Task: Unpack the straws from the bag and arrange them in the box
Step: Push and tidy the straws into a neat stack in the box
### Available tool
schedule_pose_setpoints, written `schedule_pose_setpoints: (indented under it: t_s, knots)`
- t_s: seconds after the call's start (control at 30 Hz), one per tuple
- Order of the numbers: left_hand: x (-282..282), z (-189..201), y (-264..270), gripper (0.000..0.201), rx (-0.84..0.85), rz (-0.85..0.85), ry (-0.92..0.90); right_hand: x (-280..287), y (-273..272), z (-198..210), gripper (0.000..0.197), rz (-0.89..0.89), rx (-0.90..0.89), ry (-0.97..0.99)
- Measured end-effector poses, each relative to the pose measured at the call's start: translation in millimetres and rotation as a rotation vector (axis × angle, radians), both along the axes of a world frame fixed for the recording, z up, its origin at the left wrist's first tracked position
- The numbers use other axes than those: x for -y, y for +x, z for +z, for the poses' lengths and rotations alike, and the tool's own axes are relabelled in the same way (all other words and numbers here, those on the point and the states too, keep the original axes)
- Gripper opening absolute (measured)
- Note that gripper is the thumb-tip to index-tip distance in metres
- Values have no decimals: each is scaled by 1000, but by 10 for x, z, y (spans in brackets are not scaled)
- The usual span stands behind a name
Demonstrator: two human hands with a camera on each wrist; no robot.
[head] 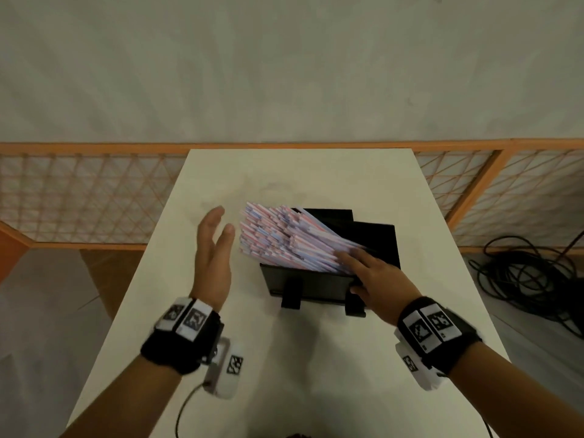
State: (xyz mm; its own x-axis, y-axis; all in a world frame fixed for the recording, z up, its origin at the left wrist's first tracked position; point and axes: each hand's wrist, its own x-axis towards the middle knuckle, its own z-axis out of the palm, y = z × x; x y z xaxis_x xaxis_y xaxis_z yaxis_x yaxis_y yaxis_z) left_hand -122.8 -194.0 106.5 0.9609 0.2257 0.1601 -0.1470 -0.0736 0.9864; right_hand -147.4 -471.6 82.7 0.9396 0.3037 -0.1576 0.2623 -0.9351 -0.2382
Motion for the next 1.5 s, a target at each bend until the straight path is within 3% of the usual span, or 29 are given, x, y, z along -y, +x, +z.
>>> schedule_pose_setpoints:
  t_s: [0.13,0.2,0.3,0.37,0.43,0.53,0.63,0.7,0.77,0.87,0.97,1.03,1.2,1.3,1.5]
  knots:
    - [59,12,118,45,-177,98,-300,79,-43,121,85,-92,-10,181]
    - [82,124,247,49,-179,112,-291,55,-5,194,97,-140,26,225]
    - [323,190,397,54,-294,-18,-142,-68,67,161,116,-177,16,214]
    - [527,146,398,54,-329,-111,34,-164,78,89,111,-196,-35,151]
    - [648,77,369,55,-243,-150,243,-205,77,45,108,-202,-44,110]
    - [596,99,407,58,-259,-161,368,-181,85,63,104,-196,-43,157]
    - [483,234,432,73,-294,-152,729,-167,107,83,97,-180,-43,205]
    - [509,452,375,92,-145,-200,972,-120,164,121,97,-199,-103,247]
    - [643,707,268,111,40,-362,1222,-42,252,193,99,-210,-158,280]
    - [977,864,177,128,161,-654,1635,48,403,243,99,-184,-244,259]
    - [1273,788,280,137,182,-825,1944,17,510,241,98,-184,-308,182]
    - [1328,715,416,140,99,-866,2057,-14,542,247,98,-182,-324,123]
    - [1134,619,559,141,-146,-881,2085,-54,551,211,80,-188,-319,-35]
    - [1048,590,572,138,-129,-884,2069,-82,548,205,77,-188,-331,-21]
    - [886,571,607,126,-58,-876,1982,-162,521,323,52,-113,-276,-39]
